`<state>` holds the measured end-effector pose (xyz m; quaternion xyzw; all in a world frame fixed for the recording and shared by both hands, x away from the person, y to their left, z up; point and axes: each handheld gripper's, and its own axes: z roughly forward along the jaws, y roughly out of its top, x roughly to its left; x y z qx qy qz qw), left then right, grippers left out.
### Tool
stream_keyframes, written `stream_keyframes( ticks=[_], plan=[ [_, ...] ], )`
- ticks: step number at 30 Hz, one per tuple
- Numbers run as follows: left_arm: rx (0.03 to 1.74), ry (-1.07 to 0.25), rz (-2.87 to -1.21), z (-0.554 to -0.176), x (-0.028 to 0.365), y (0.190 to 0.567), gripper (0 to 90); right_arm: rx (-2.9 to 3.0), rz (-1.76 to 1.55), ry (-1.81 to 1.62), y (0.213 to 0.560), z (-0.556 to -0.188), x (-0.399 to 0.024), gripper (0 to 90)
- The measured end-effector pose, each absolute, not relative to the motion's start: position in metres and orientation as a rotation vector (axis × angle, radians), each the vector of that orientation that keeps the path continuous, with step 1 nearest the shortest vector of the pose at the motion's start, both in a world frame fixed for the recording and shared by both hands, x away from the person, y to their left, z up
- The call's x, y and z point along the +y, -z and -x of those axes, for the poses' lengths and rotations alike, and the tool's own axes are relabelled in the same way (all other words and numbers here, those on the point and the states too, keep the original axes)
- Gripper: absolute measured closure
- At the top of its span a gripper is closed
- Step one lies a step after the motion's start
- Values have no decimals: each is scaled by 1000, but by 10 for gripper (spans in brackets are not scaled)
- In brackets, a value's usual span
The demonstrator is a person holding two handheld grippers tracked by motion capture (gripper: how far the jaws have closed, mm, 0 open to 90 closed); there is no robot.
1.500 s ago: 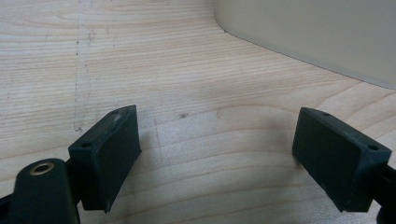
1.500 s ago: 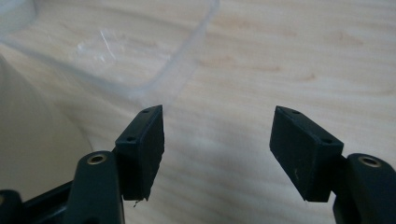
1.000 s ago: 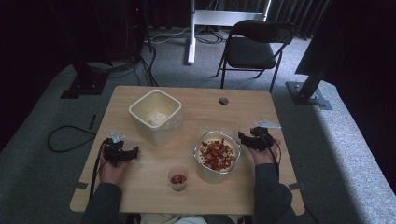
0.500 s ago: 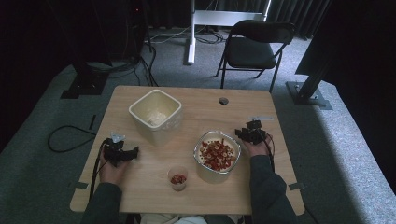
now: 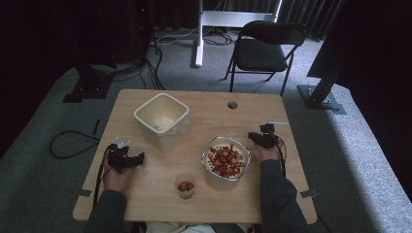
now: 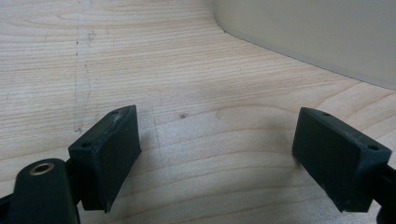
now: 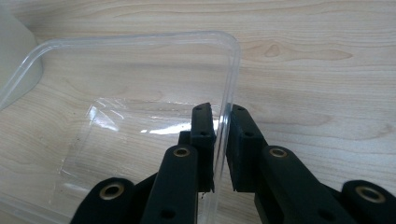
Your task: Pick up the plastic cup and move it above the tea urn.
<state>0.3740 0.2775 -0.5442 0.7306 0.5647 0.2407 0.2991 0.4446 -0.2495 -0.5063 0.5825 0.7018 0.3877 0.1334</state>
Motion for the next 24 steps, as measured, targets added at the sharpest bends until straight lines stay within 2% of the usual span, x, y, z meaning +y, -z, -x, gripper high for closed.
stream_keyframes(
  ticks=[5,12,24],
  plan=[
    [1500,-639,-1940,-374,277,544,157,2074,-1679,-1088,504,-447,-247,782],
    [1500,-639,-1940,-374,277,544,157,2055,-1658,-1050,499,-451,-244,861],
    [1500,-639,-1940,-374,277,544,157,1941,-1624,-1088,471,-448,-249,875]
  ],
)
